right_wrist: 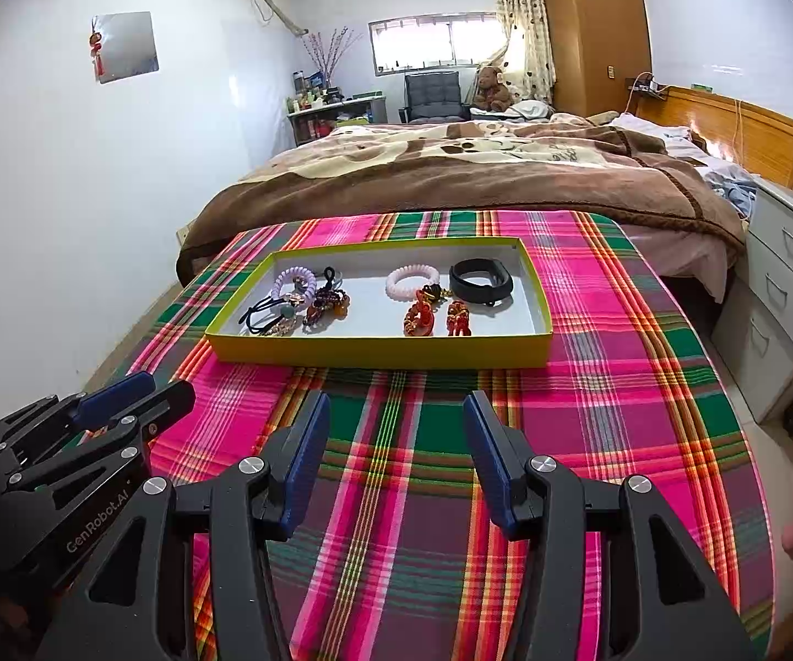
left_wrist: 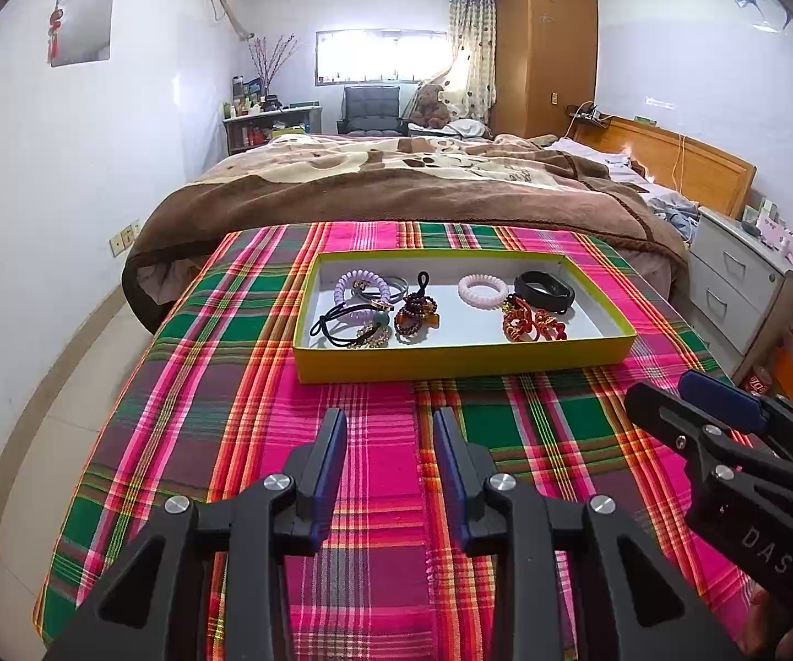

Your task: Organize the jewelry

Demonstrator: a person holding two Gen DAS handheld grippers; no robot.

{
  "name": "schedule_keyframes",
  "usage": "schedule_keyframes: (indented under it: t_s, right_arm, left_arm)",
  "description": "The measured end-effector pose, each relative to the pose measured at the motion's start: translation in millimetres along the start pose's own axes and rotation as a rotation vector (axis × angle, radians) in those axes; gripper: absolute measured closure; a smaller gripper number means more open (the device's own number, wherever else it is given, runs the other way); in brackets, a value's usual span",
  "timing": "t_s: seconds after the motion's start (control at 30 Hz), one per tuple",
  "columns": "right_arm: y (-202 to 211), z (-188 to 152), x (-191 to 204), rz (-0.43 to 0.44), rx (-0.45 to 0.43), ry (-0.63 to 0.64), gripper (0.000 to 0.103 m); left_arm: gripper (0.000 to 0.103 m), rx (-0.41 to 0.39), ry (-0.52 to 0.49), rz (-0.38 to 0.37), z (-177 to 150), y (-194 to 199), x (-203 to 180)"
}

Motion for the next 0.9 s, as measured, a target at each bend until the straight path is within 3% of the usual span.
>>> schedule_keyframes:
  t_s: [0.9]
  right_arm:
    - [-2.8, -2.1, -3.2, -0.001, 0.008, -0.003, 0.052]
  left_arm:
    - [0.071, 0.001, 0.005, 0.003, -1.9, 3.4, 0.2]
Point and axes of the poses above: each gripper's, at about its wrist camera, not at the fingertips, and y roughly against the way its jaws point, x to its left, z to its top, the point moved 9 cm from there along -y, roughly the way its jaws point, and after that the axes turned 4 degrees about -z, right-handed, at the moved point
